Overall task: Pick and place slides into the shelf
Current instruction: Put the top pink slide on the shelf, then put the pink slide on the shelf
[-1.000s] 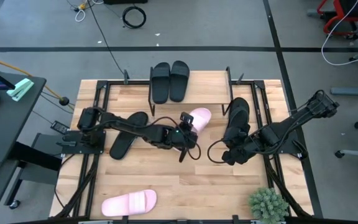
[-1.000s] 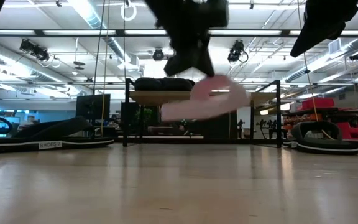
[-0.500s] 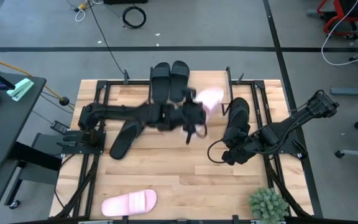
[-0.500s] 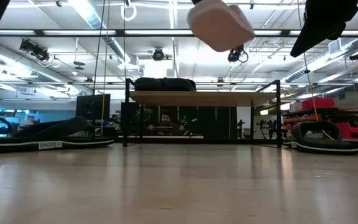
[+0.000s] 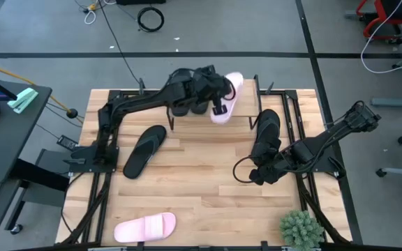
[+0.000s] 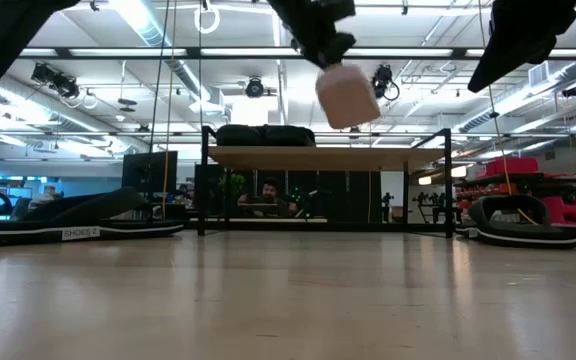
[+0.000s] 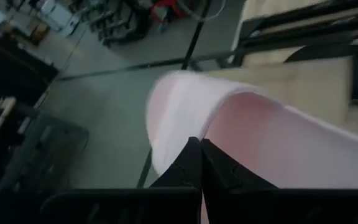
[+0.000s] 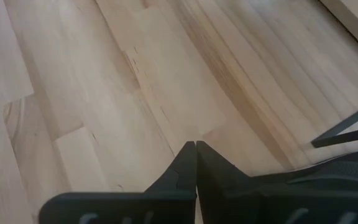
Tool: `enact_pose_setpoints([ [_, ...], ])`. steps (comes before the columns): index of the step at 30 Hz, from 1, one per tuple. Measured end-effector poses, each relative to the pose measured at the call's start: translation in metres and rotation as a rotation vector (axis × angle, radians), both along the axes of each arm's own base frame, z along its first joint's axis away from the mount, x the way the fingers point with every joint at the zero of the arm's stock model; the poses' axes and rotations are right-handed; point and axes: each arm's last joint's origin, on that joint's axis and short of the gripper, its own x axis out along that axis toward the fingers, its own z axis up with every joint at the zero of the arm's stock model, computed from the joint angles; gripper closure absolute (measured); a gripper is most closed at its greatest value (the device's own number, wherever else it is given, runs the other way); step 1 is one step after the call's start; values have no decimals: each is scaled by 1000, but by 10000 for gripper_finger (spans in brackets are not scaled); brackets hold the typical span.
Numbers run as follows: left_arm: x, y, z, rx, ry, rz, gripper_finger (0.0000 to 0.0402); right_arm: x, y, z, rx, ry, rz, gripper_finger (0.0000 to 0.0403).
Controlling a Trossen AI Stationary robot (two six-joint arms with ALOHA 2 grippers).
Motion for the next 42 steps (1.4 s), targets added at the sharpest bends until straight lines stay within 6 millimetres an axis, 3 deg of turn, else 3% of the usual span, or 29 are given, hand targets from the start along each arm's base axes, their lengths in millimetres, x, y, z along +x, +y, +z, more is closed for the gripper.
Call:
enact_pose_setpoints([
  [6,1,25,-21,-65,19,66,401,-1,0,0,-6,9,1,400],
  [11,8,28,-29,-77,3,69,401,-1,-1,-1,-14,18,6,400],
  [24,0,36,-36,-86,100,79,380,-1,-1,-1,-11,17,4,400],
  [36,-1,37,-36,-88,99,91,281,-1,-1,-1,7,6,-21,400],
  [42,0,23,-31,-67,133,41,253,-2,1,-1,8,7,-15,400],
])
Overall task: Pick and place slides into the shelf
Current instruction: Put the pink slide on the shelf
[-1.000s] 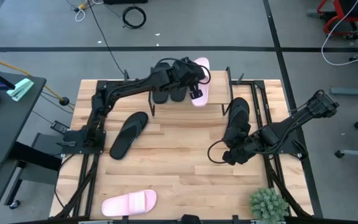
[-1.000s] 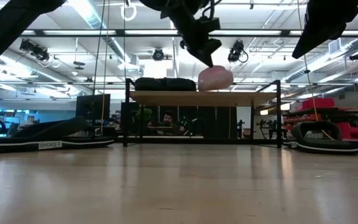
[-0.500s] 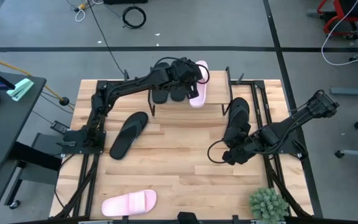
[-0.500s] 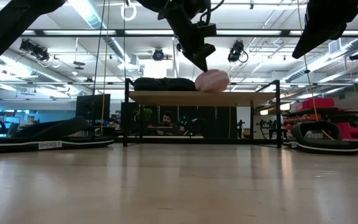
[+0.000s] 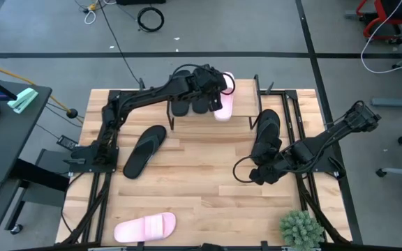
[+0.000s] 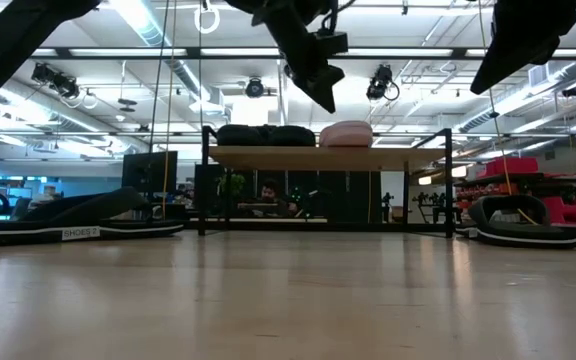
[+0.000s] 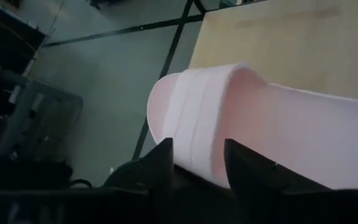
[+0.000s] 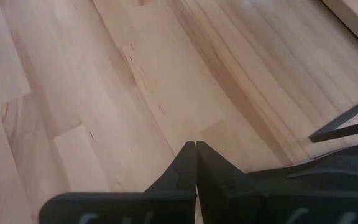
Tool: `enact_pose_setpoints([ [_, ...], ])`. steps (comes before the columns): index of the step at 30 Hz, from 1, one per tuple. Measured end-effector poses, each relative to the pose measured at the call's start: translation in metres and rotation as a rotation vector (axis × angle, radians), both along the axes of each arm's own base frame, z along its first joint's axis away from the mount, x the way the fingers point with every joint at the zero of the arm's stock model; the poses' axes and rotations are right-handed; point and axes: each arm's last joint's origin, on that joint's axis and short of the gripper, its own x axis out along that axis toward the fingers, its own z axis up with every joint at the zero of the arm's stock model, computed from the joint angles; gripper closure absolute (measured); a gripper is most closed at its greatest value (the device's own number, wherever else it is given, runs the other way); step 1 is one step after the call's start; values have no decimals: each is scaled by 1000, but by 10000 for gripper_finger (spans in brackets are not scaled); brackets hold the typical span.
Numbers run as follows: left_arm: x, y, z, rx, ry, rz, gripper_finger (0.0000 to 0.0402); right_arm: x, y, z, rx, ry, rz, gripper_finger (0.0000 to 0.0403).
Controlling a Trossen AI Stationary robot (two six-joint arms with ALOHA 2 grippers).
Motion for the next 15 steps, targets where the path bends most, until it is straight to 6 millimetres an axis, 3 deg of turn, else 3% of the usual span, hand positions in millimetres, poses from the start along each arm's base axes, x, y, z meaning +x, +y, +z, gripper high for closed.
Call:
enact_pose_setpoints([
  [4,-4,-28,11,0,103,-84,254,-3,7,0,5,-3,32,400],
  [9,-18,-78,33,-65,215,-148,270,-6,23,-1,7,-19,118,400],
  [15,-40,-144,39,-113,438,-259,287,12,47,-9,4,-85,234,400],
])
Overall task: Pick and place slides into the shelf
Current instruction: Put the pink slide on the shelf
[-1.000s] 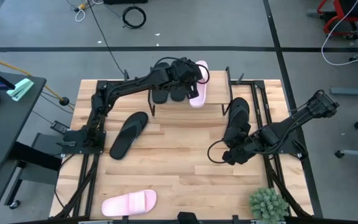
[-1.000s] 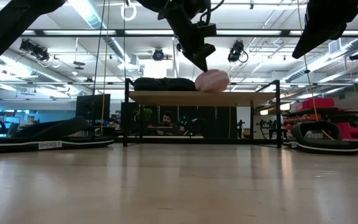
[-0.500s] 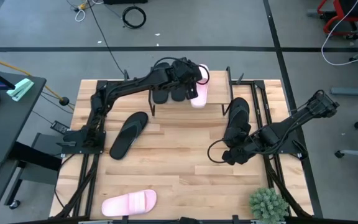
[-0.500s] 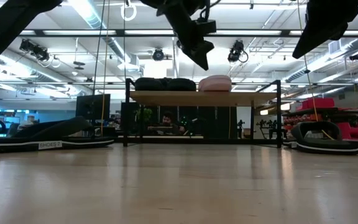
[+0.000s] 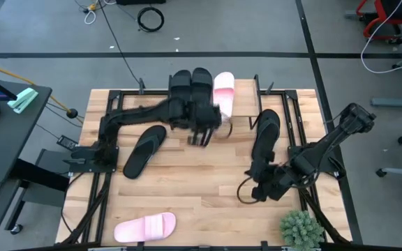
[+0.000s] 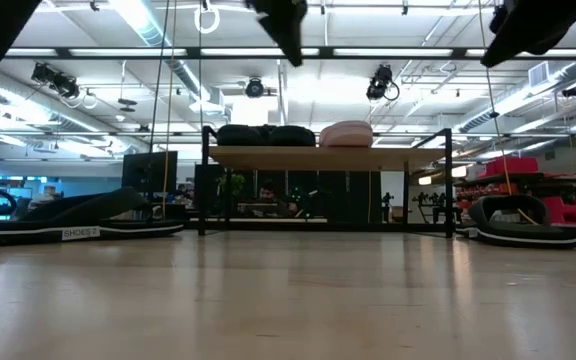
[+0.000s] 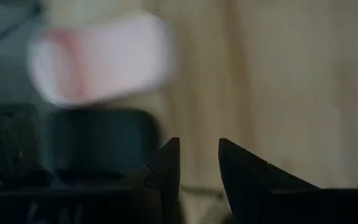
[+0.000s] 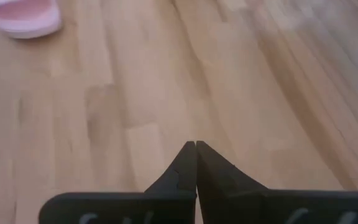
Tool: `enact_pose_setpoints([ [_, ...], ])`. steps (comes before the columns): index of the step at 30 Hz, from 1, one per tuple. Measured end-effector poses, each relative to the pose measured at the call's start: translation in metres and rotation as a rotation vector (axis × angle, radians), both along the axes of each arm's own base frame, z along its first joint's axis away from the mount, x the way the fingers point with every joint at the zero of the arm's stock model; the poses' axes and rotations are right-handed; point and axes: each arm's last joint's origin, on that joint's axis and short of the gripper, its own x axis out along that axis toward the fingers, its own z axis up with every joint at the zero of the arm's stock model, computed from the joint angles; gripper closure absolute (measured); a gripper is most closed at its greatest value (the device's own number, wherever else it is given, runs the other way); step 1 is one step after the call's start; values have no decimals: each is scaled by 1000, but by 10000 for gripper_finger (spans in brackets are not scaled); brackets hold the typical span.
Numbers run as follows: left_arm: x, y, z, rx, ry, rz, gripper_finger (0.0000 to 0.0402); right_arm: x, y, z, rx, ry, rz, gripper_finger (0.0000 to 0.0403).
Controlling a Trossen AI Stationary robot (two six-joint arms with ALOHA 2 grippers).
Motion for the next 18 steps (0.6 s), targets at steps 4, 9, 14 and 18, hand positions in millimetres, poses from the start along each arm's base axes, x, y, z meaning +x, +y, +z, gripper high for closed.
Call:
enact_pose_setpoints([
  [4,-14,-41,-6,-36,94,15,288,14,10,-8,-34,-32,72,400],
  [9,-25,-103,-27,-74,177,-81,278,19,14,-16,-48,-10,71,400],
  [14,-49,-172,-44,-189,243,-160,267,20,17,-21,-51,5,70,400],
  [18,-71,-212,-51,-258,163,52,261,20,16,-20,-110,16,125,400],
])
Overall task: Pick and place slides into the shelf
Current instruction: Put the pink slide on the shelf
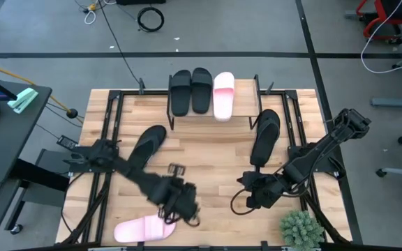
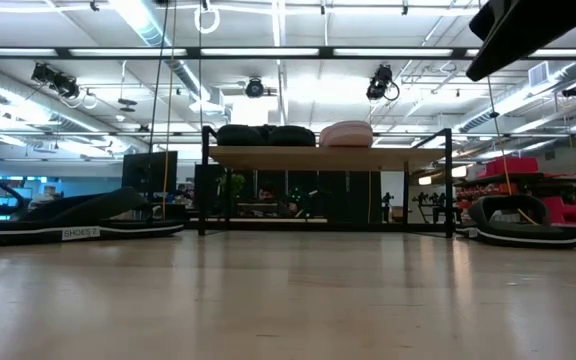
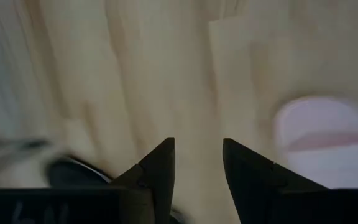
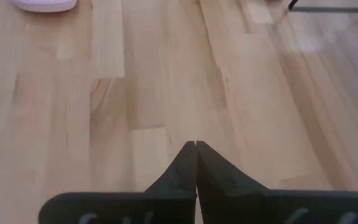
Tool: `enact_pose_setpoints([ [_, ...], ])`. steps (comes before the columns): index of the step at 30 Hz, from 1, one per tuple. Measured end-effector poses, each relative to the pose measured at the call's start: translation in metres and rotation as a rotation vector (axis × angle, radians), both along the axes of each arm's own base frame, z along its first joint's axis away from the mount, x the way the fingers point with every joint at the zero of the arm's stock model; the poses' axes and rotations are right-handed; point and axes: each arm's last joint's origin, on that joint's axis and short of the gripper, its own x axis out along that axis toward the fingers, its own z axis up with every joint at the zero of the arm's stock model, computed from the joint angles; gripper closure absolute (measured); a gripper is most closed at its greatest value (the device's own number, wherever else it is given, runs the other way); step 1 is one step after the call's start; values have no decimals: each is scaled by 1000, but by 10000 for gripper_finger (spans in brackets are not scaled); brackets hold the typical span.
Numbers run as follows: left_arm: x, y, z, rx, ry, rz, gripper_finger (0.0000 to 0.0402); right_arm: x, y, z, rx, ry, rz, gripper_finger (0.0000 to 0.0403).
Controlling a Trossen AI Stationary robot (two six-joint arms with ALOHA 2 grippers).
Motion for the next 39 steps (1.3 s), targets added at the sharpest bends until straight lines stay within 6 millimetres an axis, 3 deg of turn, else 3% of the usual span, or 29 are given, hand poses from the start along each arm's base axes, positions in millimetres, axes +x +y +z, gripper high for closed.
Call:
enact_pose_setpoints([
  [6,-36,-47,-15,-63,9,186,265,1,-1,0,-42,9,35,400],
  [14,-66,-73,-33,-154,85,616,256,6,-9,0,-87,9,25,400],
  [26,-114,-130,-76,-307,44,911,266,7,-12,1,-6,-22,-82,400],
  [32,-135,-133,-105,-266,-36,1172,267,8,-12,1,8,-28,-90,400],
  [35,-142,-130,-120,-228,-118,1205,273,8,-12,1,12,-32,-89,400],
  [39,-137,-132,-132,-315,-188,1201,285,8,-11,1,20,-25,-82,400],
])
